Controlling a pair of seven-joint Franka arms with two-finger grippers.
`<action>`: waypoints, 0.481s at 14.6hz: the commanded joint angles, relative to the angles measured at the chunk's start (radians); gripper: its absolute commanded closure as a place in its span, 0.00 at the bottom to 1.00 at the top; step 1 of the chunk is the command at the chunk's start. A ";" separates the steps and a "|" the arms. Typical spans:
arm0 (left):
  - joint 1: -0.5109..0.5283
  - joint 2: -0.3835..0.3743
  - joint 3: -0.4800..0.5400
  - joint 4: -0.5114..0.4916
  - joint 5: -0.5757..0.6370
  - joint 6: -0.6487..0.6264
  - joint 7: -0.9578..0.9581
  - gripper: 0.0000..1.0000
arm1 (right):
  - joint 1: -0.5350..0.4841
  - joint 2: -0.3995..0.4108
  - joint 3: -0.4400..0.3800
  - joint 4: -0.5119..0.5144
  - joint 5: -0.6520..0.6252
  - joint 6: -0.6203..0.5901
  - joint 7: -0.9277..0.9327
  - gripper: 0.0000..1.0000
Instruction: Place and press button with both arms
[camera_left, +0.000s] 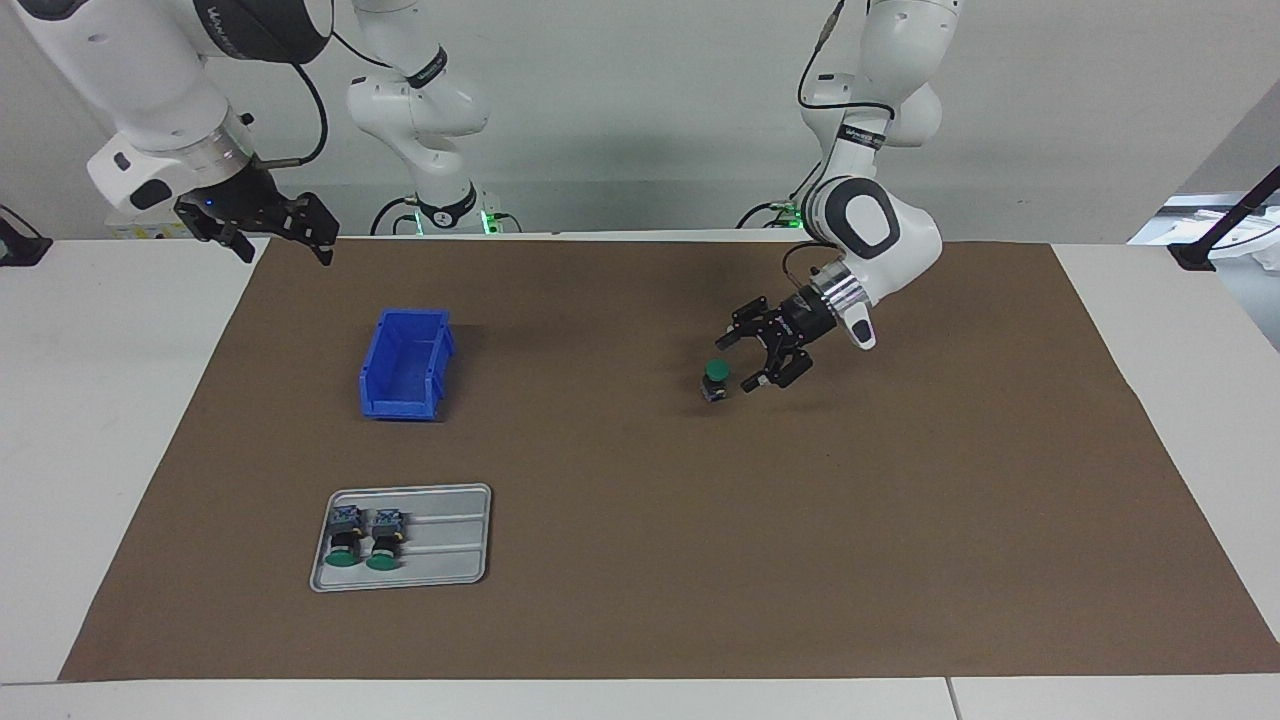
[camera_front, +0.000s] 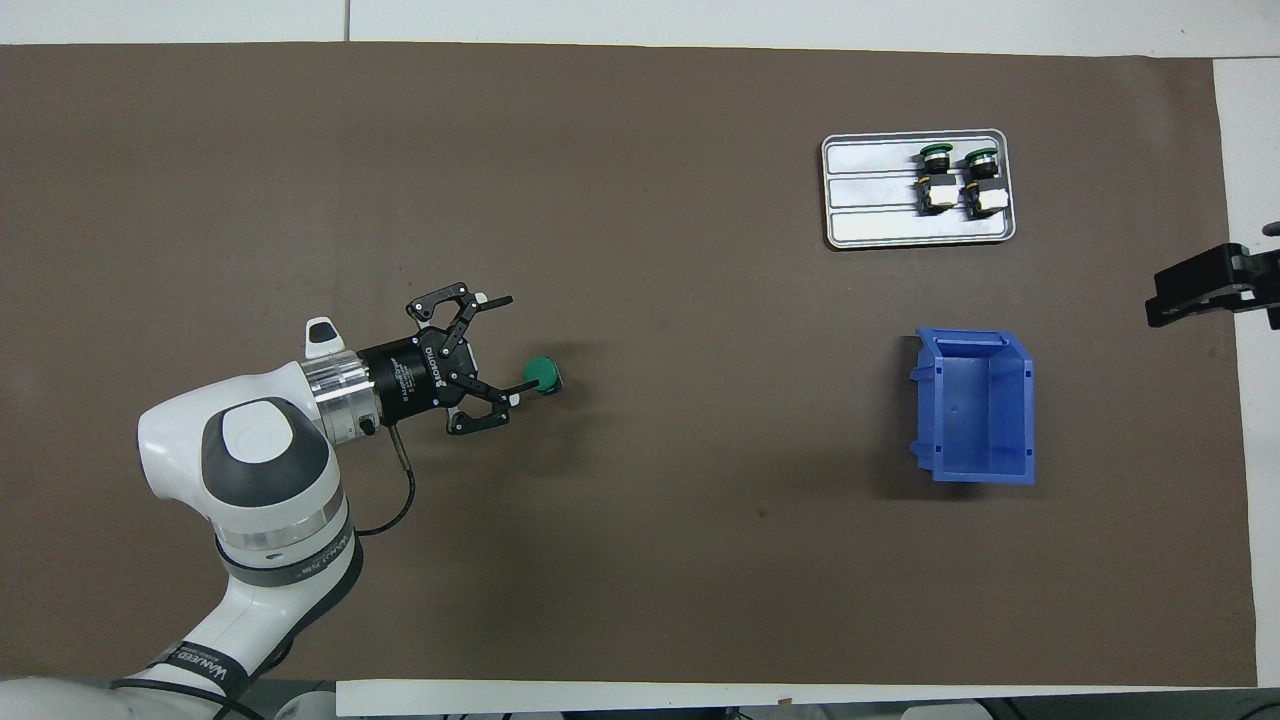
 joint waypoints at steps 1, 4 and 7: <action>0.016 -0.028 0.002 0.003 0.099 -0.001 -0.052 0.00 | 0.002 -0.025 -0.004 -0.030 0.004 0.009 0.010 0.01; 0.071 -0.031 0.002 0.035 0.290 -0.081 -0.116 0.00 | 0.002 -0.025 -0.004 -0.030 0.004 0.009 0.010 0.01; 0.150 -0.022 0.002 0.109 0.504 -0.190 -0.205 0.00 | 0.002 -0.025 -0.004 -0.030 0.004 0.009 0.010 0.01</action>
